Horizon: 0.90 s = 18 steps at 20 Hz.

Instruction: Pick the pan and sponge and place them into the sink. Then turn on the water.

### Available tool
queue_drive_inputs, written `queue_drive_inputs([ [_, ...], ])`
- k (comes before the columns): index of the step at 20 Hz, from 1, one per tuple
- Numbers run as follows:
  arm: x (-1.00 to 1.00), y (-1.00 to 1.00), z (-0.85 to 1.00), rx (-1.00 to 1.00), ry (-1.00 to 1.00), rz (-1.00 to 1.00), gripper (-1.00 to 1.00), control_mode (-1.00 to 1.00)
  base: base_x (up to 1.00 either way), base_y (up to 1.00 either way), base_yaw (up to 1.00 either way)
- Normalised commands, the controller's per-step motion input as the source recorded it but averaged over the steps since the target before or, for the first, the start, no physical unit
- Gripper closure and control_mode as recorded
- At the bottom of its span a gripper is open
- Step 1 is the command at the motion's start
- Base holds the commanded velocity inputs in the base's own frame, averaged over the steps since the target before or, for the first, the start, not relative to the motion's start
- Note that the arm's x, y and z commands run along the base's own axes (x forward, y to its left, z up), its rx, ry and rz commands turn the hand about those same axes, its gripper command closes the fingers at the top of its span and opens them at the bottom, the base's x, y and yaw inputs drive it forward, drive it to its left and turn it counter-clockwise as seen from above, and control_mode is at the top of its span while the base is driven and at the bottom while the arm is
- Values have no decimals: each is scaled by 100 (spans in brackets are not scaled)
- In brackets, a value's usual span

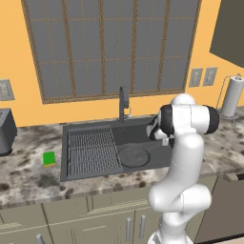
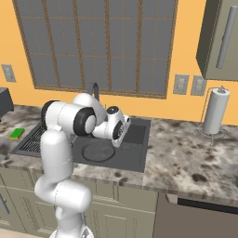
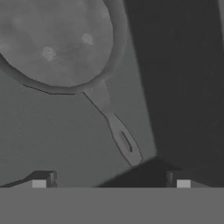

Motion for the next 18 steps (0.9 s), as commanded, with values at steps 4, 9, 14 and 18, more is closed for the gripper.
queue_drive_inputs([
  [4,-9,3,27,4,1,-18,-100,-100,0,0,0],
  [9,-15,0,16,6,1,-20,-100,-100,0,0,0],
  [14,-19,0,12,8,0,-20,-100,-100,0,0,0],
  [18,-20,0,14,11,0,-19,-100,-100,0,0,0],
])
